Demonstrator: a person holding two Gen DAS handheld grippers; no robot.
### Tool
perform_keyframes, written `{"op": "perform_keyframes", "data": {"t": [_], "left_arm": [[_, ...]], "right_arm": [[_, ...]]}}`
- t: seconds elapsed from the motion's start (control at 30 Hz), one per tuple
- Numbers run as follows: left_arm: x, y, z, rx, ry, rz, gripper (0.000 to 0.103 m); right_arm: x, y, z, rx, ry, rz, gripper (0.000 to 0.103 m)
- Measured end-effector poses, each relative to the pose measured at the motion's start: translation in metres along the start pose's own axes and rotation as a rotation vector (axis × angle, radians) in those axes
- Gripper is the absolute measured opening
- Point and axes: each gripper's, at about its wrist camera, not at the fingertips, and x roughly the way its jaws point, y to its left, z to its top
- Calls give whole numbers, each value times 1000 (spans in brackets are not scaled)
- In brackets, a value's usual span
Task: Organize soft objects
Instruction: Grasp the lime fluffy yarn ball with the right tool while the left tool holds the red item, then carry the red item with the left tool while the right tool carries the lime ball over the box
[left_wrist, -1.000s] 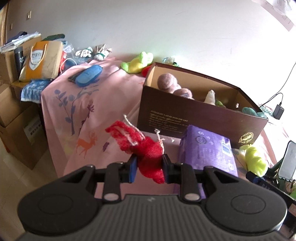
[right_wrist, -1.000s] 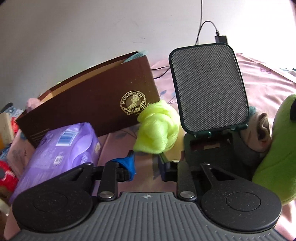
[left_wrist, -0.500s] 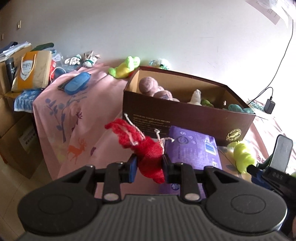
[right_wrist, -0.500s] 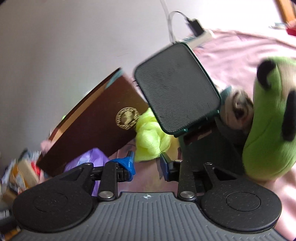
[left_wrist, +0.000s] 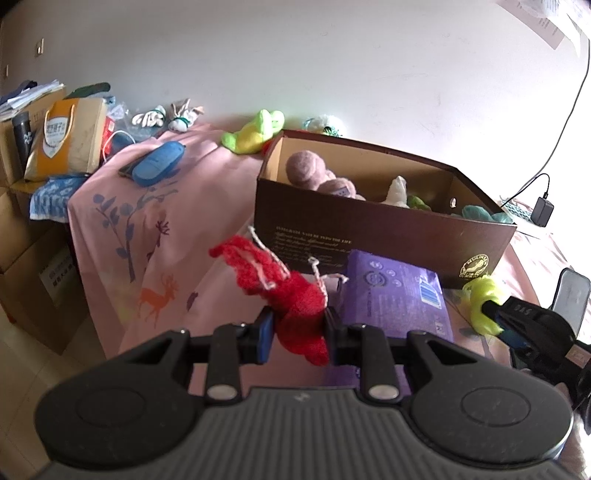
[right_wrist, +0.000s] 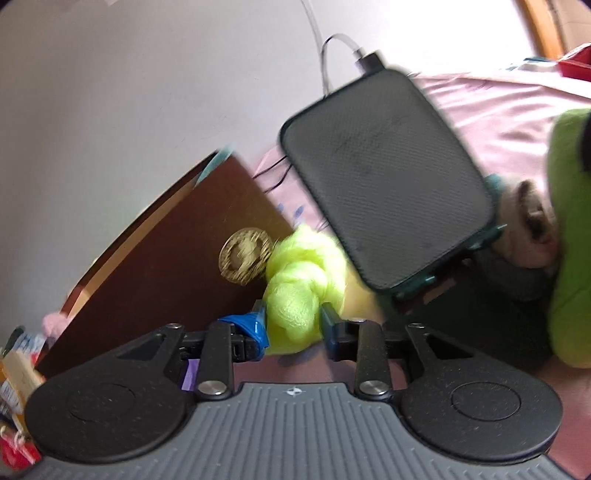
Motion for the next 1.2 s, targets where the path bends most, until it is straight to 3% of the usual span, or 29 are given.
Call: {"op": "perform_keyframes", "data": {"t": [0.37,0.53,0.77,0.87,0.97,1.2], "left_arm": [[-8,-2,3,7,-20,-6,26],[-18,-7,11,22,-44,-32,26],[-24,-15,48,39,-82,-119,26],[-18,-17,74,47,-104,-152,26],[-6,-24,102,92,-140,-137,26],[50,-35,155,108,-106,-149,26]], "right_arm": [[-27,-3,1,-149,-4,122,0],[-63,-7,13,-210,-11,246,0],[-89,3,52,-162,21,436,0],[-83,18,79,-153,40,493,0],[-69,37,103,-159,66,518,1],[-13,77,134,-193,127,515,1]]}}
